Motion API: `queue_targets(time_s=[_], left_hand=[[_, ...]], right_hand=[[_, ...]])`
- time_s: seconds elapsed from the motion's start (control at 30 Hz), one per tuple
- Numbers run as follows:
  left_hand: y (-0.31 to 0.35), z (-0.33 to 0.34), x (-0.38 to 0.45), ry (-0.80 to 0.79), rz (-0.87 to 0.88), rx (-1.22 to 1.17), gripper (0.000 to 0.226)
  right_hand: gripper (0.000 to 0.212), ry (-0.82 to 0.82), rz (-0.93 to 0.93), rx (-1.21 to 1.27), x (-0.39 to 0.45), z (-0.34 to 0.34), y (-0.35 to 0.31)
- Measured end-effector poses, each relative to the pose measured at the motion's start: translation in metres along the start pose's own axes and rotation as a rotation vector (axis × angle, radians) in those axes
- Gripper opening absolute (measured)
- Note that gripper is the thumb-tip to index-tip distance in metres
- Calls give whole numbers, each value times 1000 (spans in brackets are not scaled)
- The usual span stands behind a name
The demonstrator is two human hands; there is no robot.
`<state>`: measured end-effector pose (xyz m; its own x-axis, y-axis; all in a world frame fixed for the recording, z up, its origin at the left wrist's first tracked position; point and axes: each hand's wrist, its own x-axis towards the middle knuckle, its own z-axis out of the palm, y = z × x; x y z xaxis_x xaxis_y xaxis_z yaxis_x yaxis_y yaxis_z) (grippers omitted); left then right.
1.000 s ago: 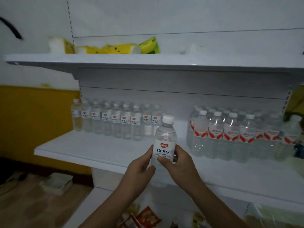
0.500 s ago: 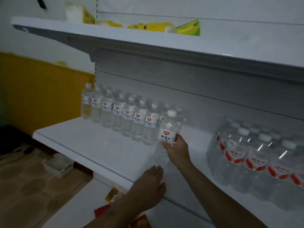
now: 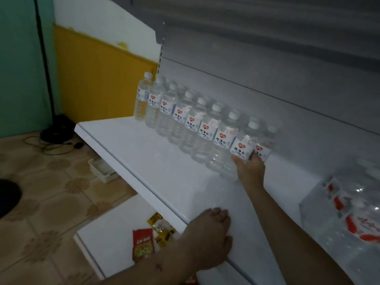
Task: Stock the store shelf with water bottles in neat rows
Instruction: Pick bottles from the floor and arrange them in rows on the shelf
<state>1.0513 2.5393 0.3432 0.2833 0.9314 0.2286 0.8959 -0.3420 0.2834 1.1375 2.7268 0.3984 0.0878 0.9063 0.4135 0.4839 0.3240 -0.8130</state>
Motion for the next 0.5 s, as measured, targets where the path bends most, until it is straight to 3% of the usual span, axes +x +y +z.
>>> queue_targets(time_s=[0.1,0.5], left_hand=[[3,-4,-2,-38,-34,-15,59],[-2,-10,1,-107,-53,-98,60]], right_hand=[[38,-29,5,-76,3,-7,3],[46,-144,22,-297,4,-15,-17]])
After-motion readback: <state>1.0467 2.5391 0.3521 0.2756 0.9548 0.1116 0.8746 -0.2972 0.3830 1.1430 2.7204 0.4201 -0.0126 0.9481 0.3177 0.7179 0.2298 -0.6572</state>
